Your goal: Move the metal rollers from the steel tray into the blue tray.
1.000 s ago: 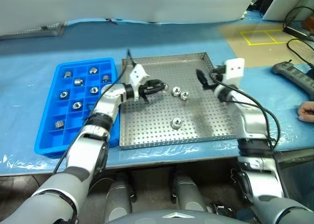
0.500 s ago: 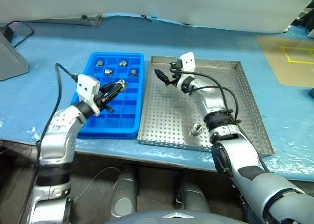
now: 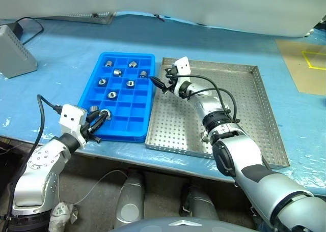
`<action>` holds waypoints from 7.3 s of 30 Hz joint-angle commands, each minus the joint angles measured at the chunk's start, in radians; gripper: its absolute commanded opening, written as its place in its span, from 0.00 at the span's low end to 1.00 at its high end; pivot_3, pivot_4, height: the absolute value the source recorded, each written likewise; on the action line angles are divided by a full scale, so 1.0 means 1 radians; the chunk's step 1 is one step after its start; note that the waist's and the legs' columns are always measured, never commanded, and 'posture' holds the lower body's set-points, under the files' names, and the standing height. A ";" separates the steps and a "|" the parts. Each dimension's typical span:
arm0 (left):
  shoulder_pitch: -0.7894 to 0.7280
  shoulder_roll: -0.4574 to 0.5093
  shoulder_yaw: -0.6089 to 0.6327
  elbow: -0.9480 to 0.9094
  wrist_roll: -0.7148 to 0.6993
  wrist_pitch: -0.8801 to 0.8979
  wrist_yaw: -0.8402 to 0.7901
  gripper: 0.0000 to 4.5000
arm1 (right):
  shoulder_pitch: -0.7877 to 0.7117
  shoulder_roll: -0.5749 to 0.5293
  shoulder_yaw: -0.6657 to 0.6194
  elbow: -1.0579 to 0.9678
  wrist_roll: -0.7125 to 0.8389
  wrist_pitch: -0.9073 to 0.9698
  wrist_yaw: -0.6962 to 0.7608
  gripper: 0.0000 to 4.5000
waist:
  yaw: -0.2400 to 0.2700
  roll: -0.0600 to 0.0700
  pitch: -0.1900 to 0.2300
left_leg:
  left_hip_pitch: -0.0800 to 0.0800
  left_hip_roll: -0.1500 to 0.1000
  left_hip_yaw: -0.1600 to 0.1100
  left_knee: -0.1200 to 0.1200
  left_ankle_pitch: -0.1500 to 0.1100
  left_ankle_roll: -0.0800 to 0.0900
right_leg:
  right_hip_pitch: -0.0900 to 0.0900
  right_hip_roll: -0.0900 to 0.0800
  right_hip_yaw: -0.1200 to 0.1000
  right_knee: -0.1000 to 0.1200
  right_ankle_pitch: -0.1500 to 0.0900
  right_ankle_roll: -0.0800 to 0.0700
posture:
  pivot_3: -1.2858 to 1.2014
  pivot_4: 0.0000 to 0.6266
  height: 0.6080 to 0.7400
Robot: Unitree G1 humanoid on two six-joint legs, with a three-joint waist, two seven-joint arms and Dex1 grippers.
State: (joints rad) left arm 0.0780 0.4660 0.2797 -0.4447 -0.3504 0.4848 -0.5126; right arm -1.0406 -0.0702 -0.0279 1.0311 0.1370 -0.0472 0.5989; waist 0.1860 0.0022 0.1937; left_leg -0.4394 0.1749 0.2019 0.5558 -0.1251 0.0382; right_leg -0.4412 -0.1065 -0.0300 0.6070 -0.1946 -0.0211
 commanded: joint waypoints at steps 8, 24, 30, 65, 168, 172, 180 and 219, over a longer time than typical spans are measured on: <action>-0.186 0.021 -0.050 0.050 -0.045 0.029 -0.019 0.71 | 0.013 -0.046 -0.021 -0.079 0.002 -0.018 -0.011 1.00 | -0.001 0.000 0.000 | 0.001 0.000 0.000 0.000 0.001 -0.002 | 0.000 0.000 0.000 0.002 0.000 0.000 | 0.63 0.24 1.00; -0.724 -0.119 -0.309 0.624 -0.041 -0.210 -0.407 0.71 | 0.429 -0.325 -0.074 -0.793 0.057 0.471 -0.086 1.00 | -0.121 -0.001 -0.001 | 0.001 -0.001 0.003 0.007 0.003 -0.002 | 0.002 0.002 0.004 0.002 0.001 0.000 | 0.45 0.24 1.00; -0.769 -0.158 -0.340 0.735 -0.010 -0.278 -0.457 0.71 | 0.545 -0.367 -0.084 -0.951 0.114 0.596 -0.046 1.00 | -0.154 -0.001 -0.001 | 0.002 0.008 0.003 0.008 0.002 -0.002 | 0.003 0.011 0.005 0.001 0.002 -0.001 | 0.44 0.24 1.00; -0.957 -0.590 -0.044 1.127 -0.310 -0.096 -0.245 0.72 | 0.420 -0.260 -0.155 -1.037 0.233 0.520 -0.168 0.36 | -0.151 -0.001 -0.001 | 0.013 0.012 0.006 0.008 0.003 -0.003 | 0.012 0.015 0.006 -0.001 0.004 -0.006 | 0.40 0.24 1.00; -0.297 0.161 0.020 0.284 -0.188 -0.074 -0.245 0.31 | 0.068 -0.094 0.072 -0.374 0.150 0.336 0.088 0.36 | -0.031 -0.003 0.008 | 0.002 0.015 0.002 0.007 0.005 -0.009 | 0.000 0.016 0.002 0.003 0.005 -0.008 | 0.64 0.24 1.00; -0.281 0.150 -0.022 0.279 -0.158 -0.088 -0.235 0.31 | 0.072 -0.075 0.064 -0.355 0.138 0.313 0.093 0.36 | -0.020 -0.003 0.008 | 0.003 0.015 0.001 0.006 0.005 -0.010 | 0.000 0.016 0.002 0.004 0.005 -0.008 | 0.64 0.24 1.00; -0.329 0.114 -0.103 0.390 -0.084 -0.161 -0.260 0.31 | 0.098 -0.070 0.048 -0.358 0.125 0.312 0.079 0.36 | -0.020 -0.003 0.007 | 0.003 0.015 0.000 0.005 0.007 -0.013 | -0.001 0.016 0.002 0.007 0.005 -0.008 | 0.63 0.24 1.00; -0.592 0.044 -0.158 0.513 -0.167 -0.152 -0.360 0.76 | 0.149 -0.114 0.091 -0.554 0.048 0.400 0.257 0.86 | -0.011 -0.004 0.007 | 0.003 0.014 -0.001 0.005 0.011 -0.020 | -0.001 0.017 0.005 0.016 -0.002 -0.004 | 0.53 0.24 1.00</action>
State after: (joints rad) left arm -0.4676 0.5223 0.1581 0.0441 -0.5257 0.3583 -0.8257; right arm -0.9139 -0.1483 0.1069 0.6193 0.1392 0.3026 0.8415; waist 0.1754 -0.0019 0.2005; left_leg -0.4357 0.1884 0.2010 0.5613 -0.1133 0.0172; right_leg -0.4416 -0.0899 -0.0244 0.6230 -0.1959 -0.0245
